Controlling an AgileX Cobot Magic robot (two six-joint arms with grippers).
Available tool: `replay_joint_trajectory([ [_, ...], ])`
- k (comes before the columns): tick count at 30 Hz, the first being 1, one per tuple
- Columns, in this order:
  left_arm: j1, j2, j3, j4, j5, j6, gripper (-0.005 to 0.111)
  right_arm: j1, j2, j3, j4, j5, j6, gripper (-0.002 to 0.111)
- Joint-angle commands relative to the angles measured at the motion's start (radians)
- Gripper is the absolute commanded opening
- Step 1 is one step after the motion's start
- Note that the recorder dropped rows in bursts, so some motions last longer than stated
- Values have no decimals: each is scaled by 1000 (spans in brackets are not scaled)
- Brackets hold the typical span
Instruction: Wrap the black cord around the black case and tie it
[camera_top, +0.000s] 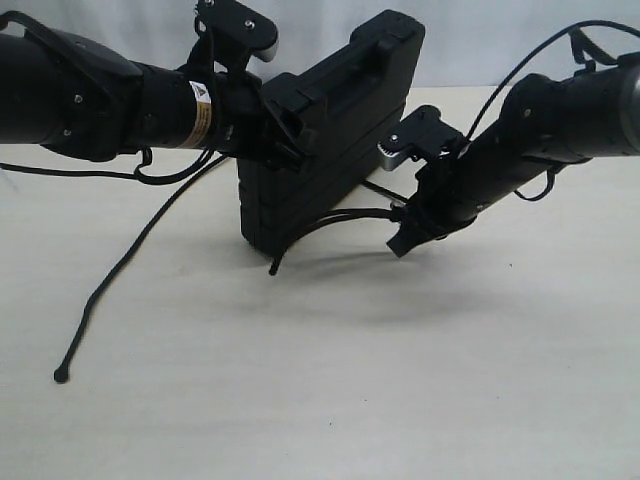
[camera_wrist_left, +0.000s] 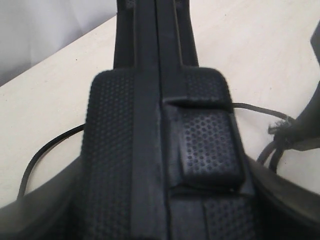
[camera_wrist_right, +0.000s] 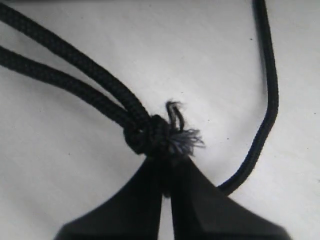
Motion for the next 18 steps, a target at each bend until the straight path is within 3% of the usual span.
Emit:
replay_joint_trajectory([
  [1, 0, -3, -1, 1, 56, -2, 0, -6, -14, 6, 13, -48, 84, 4],
  [18, 0, -3, -1, -36, 58, -4, 0, -50, -114, 4, 101, -113, 173, 4],
])
